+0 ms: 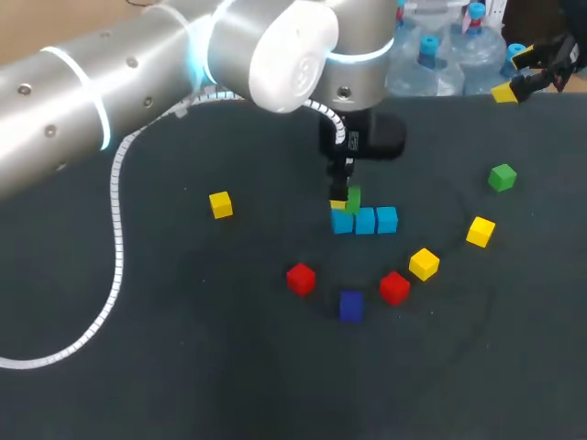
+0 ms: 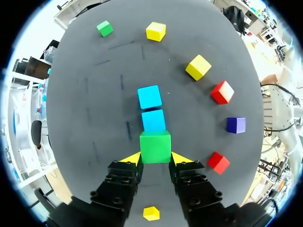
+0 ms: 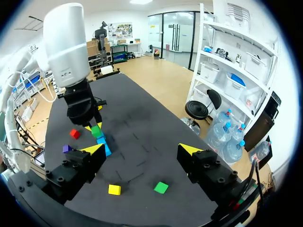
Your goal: Place the blue cubes, place green cubes on the blue cubes, place the yellow cubes on the green cubes, then place the red cubes on the yellow cubes, and place purple cube on the red cubes.
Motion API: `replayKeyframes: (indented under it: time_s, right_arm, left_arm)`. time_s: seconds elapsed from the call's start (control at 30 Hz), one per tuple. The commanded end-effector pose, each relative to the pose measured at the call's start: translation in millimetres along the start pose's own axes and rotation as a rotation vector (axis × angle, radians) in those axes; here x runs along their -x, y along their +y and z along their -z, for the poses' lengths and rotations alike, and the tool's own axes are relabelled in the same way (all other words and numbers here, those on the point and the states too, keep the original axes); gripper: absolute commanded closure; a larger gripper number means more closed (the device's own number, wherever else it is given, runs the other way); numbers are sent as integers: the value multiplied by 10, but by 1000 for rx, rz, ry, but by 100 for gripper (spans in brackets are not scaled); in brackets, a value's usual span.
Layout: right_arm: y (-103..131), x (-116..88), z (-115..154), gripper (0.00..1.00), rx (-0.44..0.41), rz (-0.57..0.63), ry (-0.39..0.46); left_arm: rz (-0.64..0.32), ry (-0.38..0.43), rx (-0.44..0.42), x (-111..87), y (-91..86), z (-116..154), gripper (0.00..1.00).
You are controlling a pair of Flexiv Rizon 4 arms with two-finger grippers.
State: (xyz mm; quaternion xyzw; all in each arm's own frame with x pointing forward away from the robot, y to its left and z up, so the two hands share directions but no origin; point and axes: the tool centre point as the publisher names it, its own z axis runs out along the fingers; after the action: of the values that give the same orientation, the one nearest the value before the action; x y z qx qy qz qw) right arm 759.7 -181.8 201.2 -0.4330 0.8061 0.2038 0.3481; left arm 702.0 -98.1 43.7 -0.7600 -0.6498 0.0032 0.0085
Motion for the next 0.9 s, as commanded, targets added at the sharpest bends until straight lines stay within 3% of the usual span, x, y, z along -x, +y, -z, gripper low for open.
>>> replayKeyframes:
  time_s: [0.03, 0.53, 0.6, 0.7, 0.77, 0.9]
  right_arm:
    - [4, -3, 0, 0, -1, 0, -1]
    - [4, -3, 0, 0, -1, 0, -1]
    - [4, -3, 0, 0, -1, 0, -1]
    - [4, -3, 0, 0, -1, 0, -1]
    - [4, -3, 0, 0, -1, 0, -1]
    - [4, -3, 0, 0, -1, 0, -1]
  left_arm:
    - [4, -4, 3, -1, -10, -50, 100]
    - [8, -16, 1, 38, 37, -131, 100]
    - [9, -15, -1, 37, 37, -134, 94]
    - [10, -15, -1, 35, 37, -139, 94]
    - [9, -16, -2, 36, 38, -142, 85]
    - [4, -17, -1, 39, 39, -145, 55]
